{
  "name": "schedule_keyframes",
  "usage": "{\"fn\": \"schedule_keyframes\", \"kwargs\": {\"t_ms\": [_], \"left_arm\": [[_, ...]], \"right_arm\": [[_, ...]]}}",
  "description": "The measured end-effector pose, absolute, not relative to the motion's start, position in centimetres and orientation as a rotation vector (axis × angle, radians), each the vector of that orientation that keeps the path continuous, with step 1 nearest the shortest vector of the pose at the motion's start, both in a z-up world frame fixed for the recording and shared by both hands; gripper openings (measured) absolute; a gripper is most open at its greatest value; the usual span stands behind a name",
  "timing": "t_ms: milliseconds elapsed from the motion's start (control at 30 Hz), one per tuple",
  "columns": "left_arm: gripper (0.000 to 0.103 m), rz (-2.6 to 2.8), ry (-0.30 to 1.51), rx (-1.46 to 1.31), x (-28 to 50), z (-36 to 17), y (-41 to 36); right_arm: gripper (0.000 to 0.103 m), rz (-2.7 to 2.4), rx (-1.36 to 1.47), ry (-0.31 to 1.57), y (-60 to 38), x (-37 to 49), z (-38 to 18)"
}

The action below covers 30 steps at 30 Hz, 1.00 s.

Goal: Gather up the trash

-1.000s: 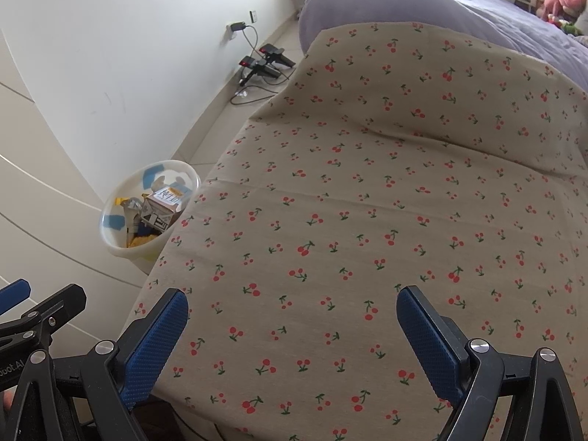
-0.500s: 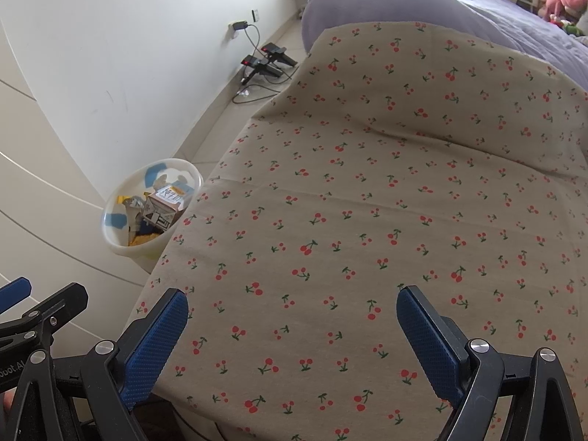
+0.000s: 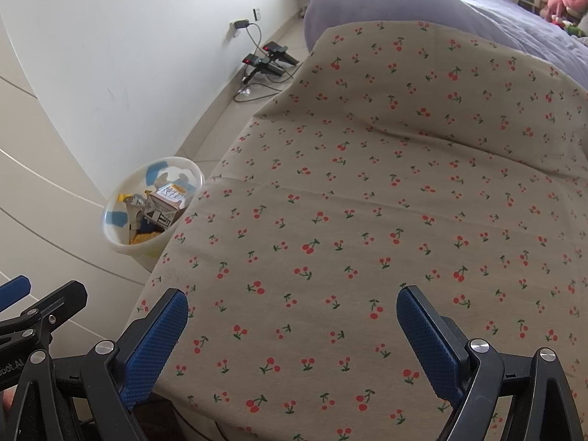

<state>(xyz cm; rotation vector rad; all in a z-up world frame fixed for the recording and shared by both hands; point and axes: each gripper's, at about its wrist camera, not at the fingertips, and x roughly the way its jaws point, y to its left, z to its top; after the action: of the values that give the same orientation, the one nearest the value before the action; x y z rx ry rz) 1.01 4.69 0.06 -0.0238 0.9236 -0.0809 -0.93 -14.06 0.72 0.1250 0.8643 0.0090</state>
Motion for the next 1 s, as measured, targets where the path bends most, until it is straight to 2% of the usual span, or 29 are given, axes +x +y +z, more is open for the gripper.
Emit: {"fn": "schedule_keyframes", "kwargs": {"t_ms": [1000], "left_arm": [[0.103,-0.075,0.928,-0.013,0.98,-0.16,4.50]], "right_arm": [[0.095,0.015,0.125,0.862,-14.05,-1.15,0.73]]}}
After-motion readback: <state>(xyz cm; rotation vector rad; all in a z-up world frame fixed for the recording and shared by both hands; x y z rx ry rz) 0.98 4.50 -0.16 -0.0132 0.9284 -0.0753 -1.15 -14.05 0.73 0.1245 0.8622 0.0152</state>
